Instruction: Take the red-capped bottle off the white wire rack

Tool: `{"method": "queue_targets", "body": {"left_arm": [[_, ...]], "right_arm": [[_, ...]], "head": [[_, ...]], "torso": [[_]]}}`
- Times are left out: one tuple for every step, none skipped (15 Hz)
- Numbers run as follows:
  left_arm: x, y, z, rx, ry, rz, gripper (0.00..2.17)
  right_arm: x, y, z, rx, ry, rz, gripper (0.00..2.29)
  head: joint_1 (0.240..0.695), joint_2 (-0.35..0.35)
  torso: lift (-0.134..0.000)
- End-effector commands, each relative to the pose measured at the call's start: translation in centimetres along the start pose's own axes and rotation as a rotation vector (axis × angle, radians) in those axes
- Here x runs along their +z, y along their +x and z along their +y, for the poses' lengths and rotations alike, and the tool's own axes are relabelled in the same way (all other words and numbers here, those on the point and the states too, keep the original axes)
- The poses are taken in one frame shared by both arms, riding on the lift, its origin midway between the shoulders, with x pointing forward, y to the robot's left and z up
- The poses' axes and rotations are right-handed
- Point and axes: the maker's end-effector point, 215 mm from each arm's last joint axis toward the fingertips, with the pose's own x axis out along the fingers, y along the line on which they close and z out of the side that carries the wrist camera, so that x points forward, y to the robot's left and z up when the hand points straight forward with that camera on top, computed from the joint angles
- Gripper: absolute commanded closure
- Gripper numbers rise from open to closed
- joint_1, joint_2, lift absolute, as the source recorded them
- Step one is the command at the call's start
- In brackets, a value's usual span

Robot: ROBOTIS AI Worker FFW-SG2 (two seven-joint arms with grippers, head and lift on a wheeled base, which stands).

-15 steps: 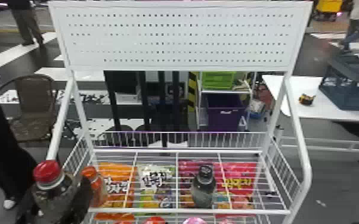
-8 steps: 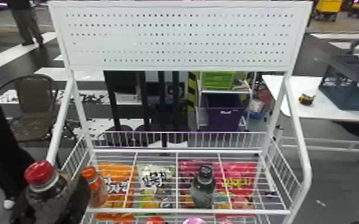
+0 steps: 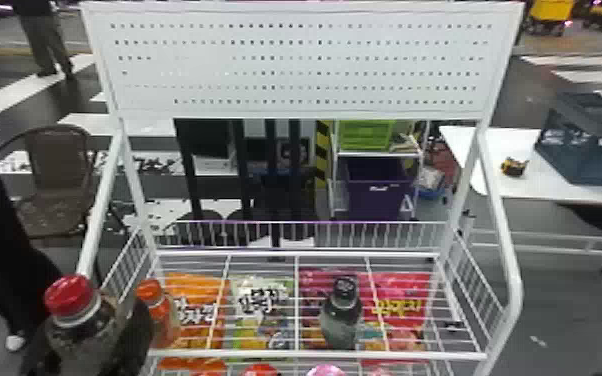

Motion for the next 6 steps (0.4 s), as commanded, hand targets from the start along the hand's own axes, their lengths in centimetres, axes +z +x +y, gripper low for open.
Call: {"method": "queue_targets", "body": {"left_arm": [[0.04,-0.01,0.00,0.000,0.000,-0.001,2.00],[-0.12,0.00,0.09,0.002,0.001,0.003,2.00],[-0.21,0.00,0.11,0.003,0.001,0.004,2.00],[-0.19,0.01,0.17,0.004,0.002,0.004,2.00],[-0.19,0.01,0.17,0.004,0.002,0.004,2.00],[-0.10,0.03,0.23,0.004,0.003,0.002,2.00]], "right_arm": [[0.02,-0.06,0.01,-0.001,0.000,0.001,0.84],[-0.02,-0.10,0.01,-0.001,0.000,0.002,0.84],[0.17,-0.19,0.00,-0.001,0.000,-0.004,0.84],[0.26,-0.19,0.00,-0.001,0.000,-0.007,0.84],[0.26,-0.19,0.01,-0.001,-0.002,-0.007,0.84],[0.21,-0.23,0.01,-0.001,-0.002,-0.005,0.84]], "head": [[0.499,0.000],[0.499,0.000],[0.499,0.000],[0.499,0.000],[0.499,0.000],[0.499,0.000]], "torso": [[0.000],[0.000],[0.000],[0.000],[0.000],[0.000]]}}
